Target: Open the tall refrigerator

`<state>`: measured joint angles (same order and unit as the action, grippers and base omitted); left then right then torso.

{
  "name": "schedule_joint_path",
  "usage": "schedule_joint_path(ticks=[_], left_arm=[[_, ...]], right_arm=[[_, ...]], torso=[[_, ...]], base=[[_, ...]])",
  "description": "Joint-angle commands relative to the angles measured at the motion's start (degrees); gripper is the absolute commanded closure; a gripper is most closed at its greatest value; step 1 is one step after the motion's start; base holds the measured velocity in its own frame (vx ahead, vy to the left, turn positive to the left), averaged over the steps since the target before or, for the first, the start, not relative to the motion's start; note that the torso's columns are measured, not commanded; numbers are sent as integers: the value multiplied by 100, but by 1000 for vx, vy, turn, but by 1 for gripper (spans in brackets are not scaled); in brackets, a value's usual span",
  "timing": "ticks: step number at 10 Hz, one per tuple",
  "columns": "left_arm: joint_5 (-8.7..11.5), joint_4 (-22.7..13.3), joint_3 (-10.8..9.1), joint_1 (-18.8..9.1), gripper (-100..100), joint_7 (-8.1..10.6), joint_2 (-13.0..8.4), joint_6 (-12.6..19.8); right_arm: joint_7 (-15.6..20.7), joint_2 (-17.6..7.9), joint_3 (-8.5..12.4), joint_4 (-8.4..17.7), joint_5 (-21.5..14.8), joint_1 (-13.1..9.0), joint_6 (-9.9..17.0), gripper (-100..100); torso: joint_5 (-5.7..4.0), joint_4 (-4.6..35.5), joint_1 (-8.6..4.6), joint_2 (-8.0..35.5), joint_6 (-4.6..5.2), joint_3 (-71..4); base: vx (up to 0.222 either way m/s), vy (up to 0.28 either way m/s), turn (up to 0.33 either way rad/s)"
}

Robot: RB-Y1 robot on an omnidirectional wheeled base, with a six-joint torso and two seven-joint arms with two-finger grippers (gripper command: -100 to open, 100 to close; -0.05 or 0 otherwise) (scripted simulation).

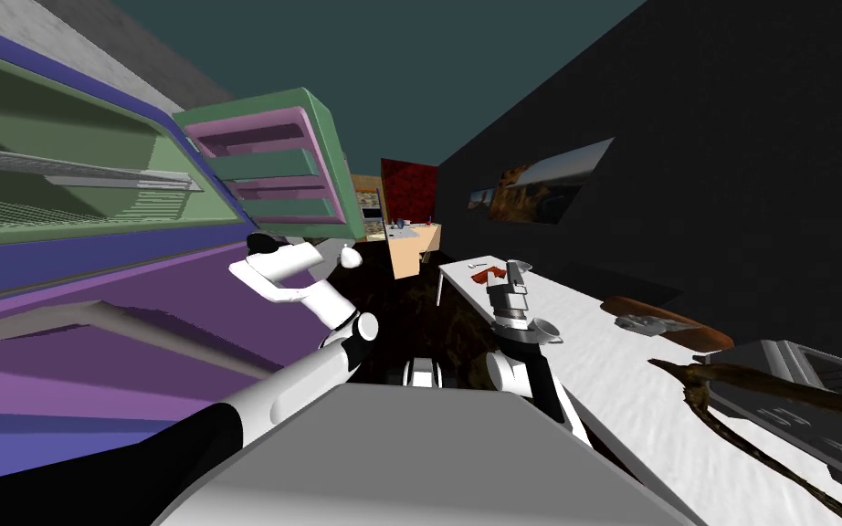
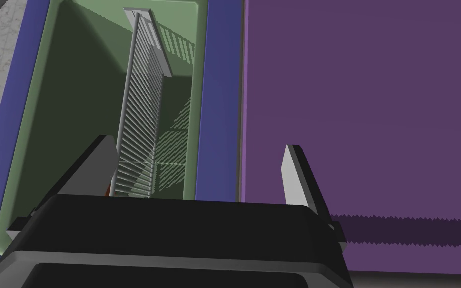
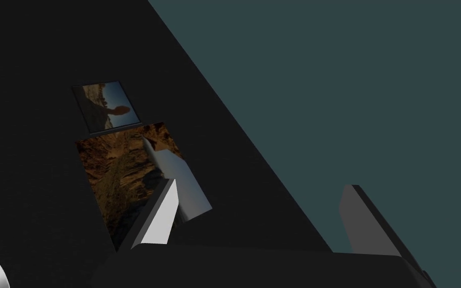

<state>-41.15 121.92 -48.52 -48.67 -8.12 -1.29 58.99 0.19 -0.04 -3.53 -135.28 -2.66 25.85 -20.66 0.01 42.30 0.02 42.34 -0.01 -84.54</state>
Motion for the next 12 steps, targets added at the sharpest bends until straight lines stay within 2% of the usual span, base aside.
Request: schedule_joint_path(ticks=[1, 2, 3, 9, 10, 11, 12], left_arm=[[-376, 30, 9, -176, -100, 4, -93, 101], [-535, 46, 14, -264, -100, 6, -139, 152], [-564, 46, 14, -264, -100, 6, -139, 152], [-1658, 137, 42, -793, -100, 17, -418, 456], [-1691, 137, 42, -793, -100, 17, -418, 456], [-1879, 152, 47, -881, -100, 18, -465, 506], [-1777, 162, 46, -833, -100, 3, -435, 485]], right_arm=[[0, 0, 0, 0, 0, -1, 0, 0], [0, -1, 0, 0, 0, -1, 0, 0], [0, -1, 0, 1, 0, -2, 0, 0], [0, -1, 1, 0, 0, -1, 0, 0], [0, -1, 1, 1, 0, -1, 0, 0], [0, -1, 1, 0, 0, 0, 0, 0], [0, -1, 0, 0, 0, 0, 0, 0]], torso=[[0, 1, 4, 4, 5, 2], [5, 3, 18, 9, 1, 5], [5, 3, 13, 12, 0, 8], [2, 2, 7, 6, -1, 5], [2, 2, 5, 4, -1, 3], [-1, -3, -5, -13, -3, -6], [-4, -7, -12, -20, 3, -13]], base=[[-57, 88, -283], [-88, 98, -325], [-67, 61, -103], [-75, 69, -263], [-67, 56, -120], [-52, 38, -196], [-28, 19, -50]])
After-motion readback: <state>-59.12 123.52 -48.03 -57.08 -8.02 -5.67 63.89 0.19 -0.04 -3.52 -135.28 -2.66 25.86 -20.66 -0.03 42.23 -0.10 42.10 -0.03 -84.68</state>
